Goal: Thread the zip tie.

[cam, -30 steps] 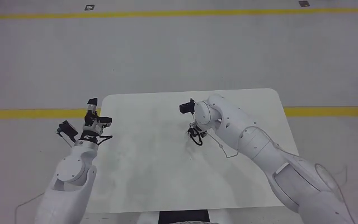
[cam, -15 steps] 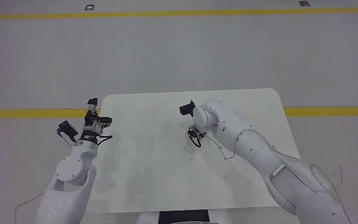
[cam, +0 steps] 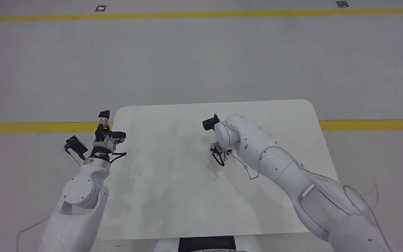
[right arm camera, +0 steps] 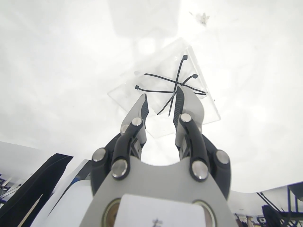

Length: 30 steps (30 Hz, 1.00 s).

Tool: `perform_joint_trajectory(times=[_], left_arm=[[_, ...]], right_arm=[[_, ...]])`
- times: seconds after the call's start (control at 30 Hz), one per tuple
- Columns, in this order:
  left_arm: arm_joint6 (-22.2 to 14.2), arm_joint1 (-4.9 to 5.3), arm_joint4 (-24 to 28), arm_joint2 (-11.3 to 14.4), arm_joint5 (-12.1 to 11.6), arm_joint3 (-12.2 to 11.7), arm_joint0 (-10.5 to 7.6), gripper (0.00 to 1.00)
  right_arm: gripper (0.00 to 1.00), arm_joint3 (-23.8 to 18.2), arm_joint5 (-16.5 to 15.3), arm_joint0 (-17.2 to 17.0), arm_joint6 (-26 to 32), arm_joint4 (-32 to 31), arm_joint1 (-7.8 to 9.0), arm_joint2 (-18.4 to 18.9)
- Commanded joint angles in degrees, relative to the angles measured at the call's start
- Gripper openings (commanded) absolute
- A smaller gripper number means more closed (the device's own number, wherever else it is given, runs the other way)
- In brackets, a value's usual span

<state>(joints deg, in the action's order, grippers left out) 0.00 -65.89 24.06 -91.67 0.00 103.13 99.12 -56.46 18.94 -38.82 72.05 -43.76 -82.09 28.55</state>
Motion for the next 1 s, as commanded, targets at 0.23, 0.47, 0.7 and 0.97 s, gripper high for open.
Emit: perform_joint_trajectory(times=[0.23, 0.47, 0.7, 0.97], left_arm=[[0.0, 0.00, 0.0, 0.0, 0.0, 0.0, 0.00, 1.00], [0.0, 0.00, 0.0, 0.0, 0.0, 0.0, 0.00, 1.00], [0.0, 0.00, 0.0, 0.0, 0.0, 0.0, 0.00, 1.00], [0.0, 0.00, 0.0, 0.0, 0.0, 0.0, 0.00, 1.00]], right_arm=[[0.27, 3.9, -0.5, 0.7, -0.8, 0.0, -1.74, -0.3], [0.25, 6.8, -1.1, 1.3, -1.2, 0.6, -3.08, -0.2], [0.11, 9.2, -1.8, 1.7, -1.4, 0.9, -4.20, 0.0], [0.04, 9.7, -1.3, 2.2, -0.9, 0.0, -4.82, 0.5]])
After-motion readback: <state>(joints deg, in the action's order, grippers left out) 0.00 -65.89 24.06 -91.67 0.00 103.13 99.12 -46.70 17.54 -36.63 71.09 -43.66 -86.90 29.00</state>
